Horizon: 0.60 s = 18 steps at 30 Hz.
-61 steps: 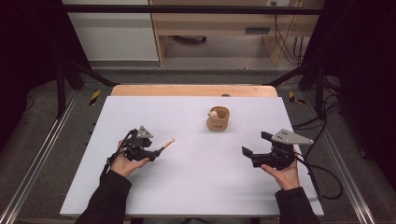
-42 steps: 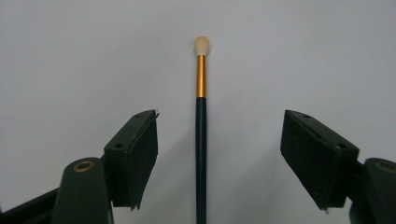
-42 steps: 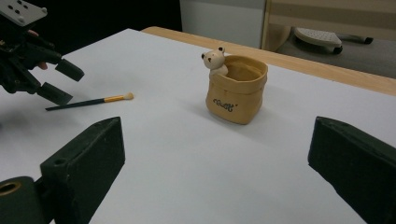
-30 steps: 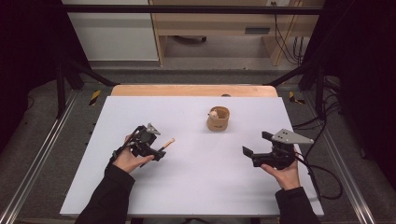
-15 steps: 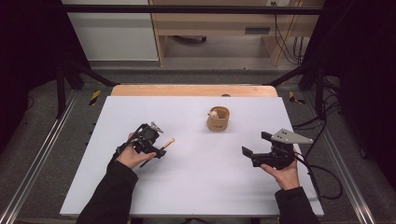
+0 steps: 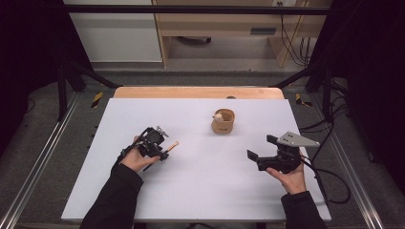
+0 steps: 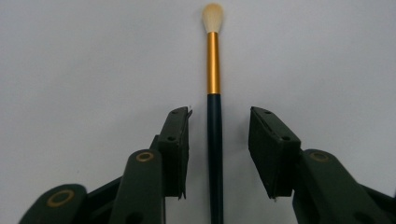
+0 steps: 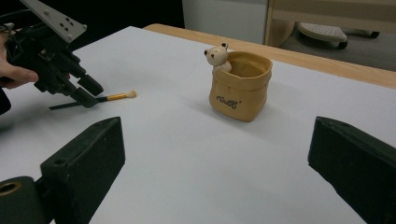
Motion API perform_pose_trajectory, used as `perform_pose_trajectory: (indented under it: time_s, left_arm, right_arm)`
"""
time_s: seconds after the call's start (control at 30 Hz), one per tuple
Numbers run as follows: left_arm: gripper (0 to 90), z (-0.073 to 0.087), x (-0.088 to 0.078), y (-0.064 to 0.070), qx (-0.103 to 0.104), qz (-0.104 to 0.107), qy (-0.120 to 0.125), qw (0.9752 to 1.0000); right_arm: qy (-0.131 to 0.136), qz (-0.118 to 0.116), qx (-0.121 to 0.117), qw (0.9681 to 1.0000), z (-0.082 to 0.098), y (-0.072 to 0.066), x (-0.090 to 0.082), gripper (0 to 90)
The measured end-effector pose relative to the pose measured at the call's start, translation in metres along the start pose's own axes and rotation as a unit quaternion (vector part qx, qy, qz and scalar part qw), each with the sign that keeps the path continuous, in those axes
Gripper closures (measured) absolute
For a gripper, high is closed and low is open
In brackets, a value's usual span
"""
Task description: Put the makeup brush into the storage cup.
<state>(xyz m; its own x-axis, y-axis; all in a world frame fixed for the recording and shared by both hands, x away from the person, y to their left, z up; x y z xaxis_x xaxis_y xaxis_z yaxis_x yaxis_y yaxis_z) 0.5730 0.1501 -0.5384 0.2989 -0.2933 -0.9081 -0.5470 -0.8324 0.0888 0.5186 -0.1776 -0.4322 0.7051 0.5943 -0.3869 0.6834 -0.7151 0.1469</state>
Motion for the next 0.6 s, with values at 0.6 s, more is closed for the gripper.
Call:
perform_pose_trajectory:
  time_s: [0.6]
  left_arm:
    - [73.8, 0.0031, 0.0019, 0.0021, 0.002, 0.001, -0.017, 0.9999]
  right_arm:
    - [-0.004, 0.000, 0.002, 1.0000, 0.0008, 0.0000, 0.0001, 3.8]
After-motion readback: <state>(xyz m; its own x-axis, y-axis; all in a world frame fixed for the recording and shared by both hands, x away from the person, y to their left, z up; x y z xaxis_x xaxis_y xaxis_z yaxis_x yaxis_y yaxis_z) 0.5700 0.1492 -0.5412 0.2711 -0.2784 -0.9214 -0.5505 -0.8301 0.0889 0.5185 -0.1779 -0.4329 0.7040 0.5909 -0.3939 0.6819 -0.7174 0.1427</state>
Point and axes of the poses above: each handheld gripper's, and its own axes: x roughly forward along the jaws, z roughly out of its underside, y roughly to its right, the point moved 10 cm from there along x, roughly forward along the jaws, and after that the axes turned 15 degrees about -x, right-handed, at the moved point
